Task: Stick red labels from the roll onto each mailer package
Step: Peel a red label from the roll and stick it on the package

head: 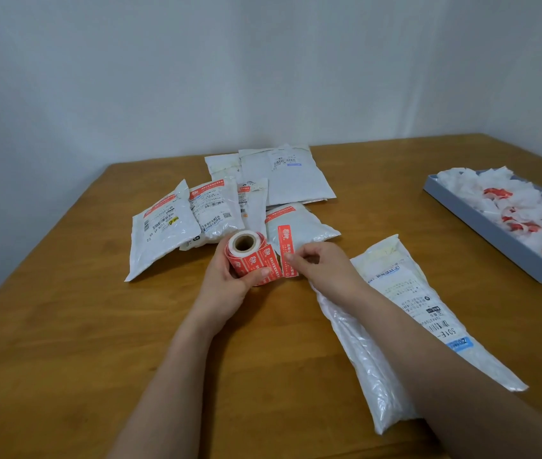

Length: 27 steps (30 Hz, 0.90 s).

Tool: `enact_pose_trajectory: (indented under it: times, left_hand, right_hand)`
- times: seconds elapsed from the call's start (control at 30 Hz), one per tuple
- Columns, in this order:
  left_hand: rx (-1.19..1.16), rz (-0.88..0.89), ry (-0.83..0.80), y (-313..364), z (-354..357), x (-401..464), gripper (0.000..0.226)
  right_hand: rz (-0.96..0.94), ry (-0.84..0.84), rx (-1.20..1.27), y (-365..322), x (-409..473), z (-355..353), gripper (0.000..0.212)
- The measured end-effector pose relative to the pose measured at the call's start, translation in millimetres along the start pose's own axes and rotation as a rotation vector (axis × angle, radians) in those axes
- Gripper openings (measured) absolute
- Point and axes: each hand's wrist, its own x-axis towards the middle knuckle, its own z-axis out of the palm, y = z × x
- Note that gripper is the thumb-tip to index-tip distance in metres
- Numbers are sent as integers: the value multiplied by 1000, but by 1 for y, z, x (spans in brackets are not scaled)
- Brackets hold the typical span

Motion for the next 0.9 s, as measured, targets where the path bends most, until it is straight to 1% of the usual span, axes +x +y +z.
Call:
enact_pose_trajectory:
  times: [0.1, 0.2, 0.27, 0.37, 0.43, 0.67, 0.83, 0.9]
  left_hand:
    - [-6, -9, 18, -2, 0, 1, 59]
    - [-5, -23, 34, -3, 0, 2, 63]
    - [3, -21, 37, -2, 1, 2, 60]
    - [17, -12, 63, -1, 2, 2, 57]
    - [40, -7, 88, -1, 1, 2, 59]
    - [206, 97, 129, -4, 1, 4, 59]
    - [318, 67, 108, -7, 3, 5, 71]
    - [340, 47, 108, -9, 4, 7, 68]
  right_hand:
    - [0, -25, -37, 0, 0, 0, 13]
    - [3, -4, -27, 1, 1, 1, 5]
    - [9, 26, -28, 2, 3, 2, 7]
    - [39, 140, 9, 6, 7, -1, 13]
    - [51, 186, 44, 8, 8, -3, 14]
    - [36, 193, 32, 7, 7, -1, 13]
    - [-28, 246, -47, 6, 5, 0, 8]
    - [-65, 307, -67, 5, 5, -1, 9]
